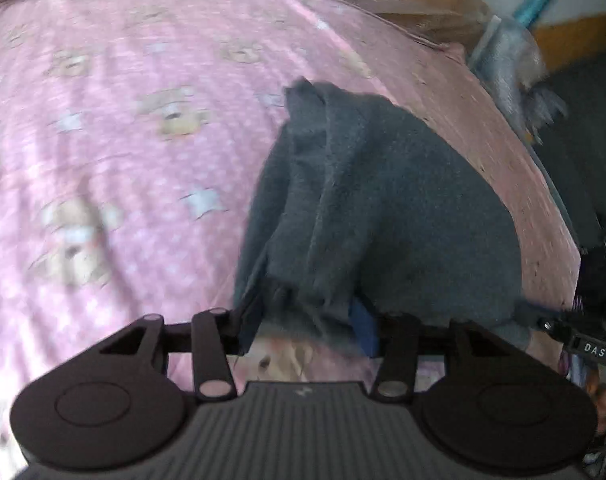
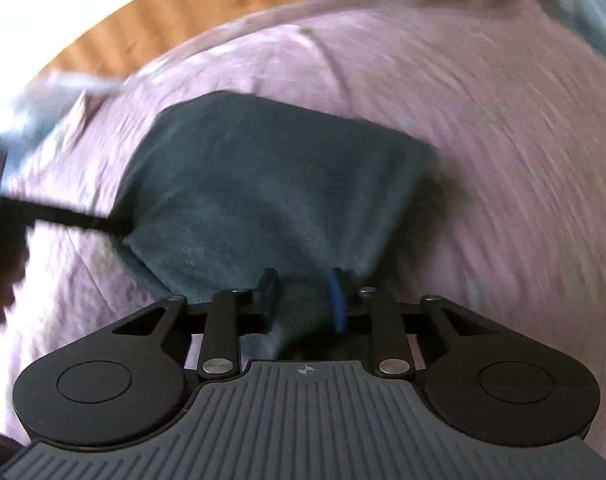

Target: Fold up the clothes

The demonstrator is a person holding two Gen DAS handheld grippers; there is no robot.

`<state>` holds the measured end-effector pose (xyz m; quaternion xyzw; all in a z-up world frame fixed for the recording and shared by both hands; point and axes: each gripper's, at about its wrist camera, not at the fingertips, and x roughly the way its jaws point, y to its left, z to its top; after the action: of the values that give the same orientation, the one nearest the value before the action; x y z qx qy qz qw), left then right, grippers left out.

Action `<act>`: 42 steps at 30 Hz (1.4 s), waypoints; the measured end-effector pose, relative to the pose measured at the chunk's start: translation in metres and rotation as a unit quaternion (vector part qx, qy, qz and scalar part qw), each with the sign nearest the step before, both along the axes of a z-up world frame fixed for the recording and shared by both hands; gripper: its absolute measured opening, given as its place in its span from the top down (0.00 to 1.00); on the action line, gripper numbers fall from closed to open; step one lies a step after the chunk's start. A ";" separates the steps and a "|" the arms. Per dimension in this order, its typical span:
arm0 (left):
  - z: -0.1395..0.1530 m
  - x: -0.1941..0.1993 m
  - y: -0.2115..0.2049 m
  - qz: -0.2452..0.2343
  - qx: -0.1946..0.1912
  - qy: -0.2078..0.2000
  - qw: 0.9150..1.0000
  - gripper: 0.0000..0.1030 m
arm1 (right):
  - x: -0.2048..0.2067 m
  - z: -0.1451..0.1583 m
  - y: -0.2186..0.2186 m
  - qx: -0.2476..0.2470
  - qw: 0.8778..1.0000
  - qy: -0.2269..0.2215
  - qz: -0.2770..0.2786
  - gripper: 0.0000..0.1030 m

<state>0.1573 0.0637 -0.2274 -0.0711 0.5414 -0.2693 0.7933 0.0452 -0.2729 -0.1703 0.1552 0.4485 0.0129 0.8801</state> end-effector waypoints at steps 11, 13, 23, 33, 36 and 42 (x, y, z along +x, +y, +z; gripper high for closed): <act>0.008 0.131 -0.046 0.047 -0.030 0.003 0.998 0.03 | 0.053 -0.015 -0.070 0.157 0.979 -0.048 -0.125 0.25; -0.012 0.151 -0.074 0.032 -0.014 0.023 0.999 0.03 | 0.075 -0.026 -0.072 0.165 0.977 -0.043 -0.126 0.25; 0.008 0.118 -0.049 0.121 -0.096 -0.002 0.988 0.77 | 0.141 0.007 -0.057 0.136 0.989 -0.052 0.000 0.77; 0.021 0.201 -0.098 0.158 -0.043 -0.047 0.985 0.76 | 0.390 0.044 -0.025 -0.027 0.971 -0.096 0.216 0.81; -0.002 0.181 -0.121 0.120 0.021 -0.034 0.992 0.71 | 0.423 0.012 -0.035 -0.055 0.973 -0.043 0.222 0.73; -0.012 0.128 -0.122 0.120 0.026 -0.019 0.992 0.50 | 0.351 0.034 -0.066 0.023 0.973 -0.141 0.181 0.59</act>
<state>0.2851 -0.0586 -0.2398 -0.1101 0.5203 -0.1590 0.8318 0.3961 -0.3393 -0.1367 0.0884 0.3401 0.2038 0.9138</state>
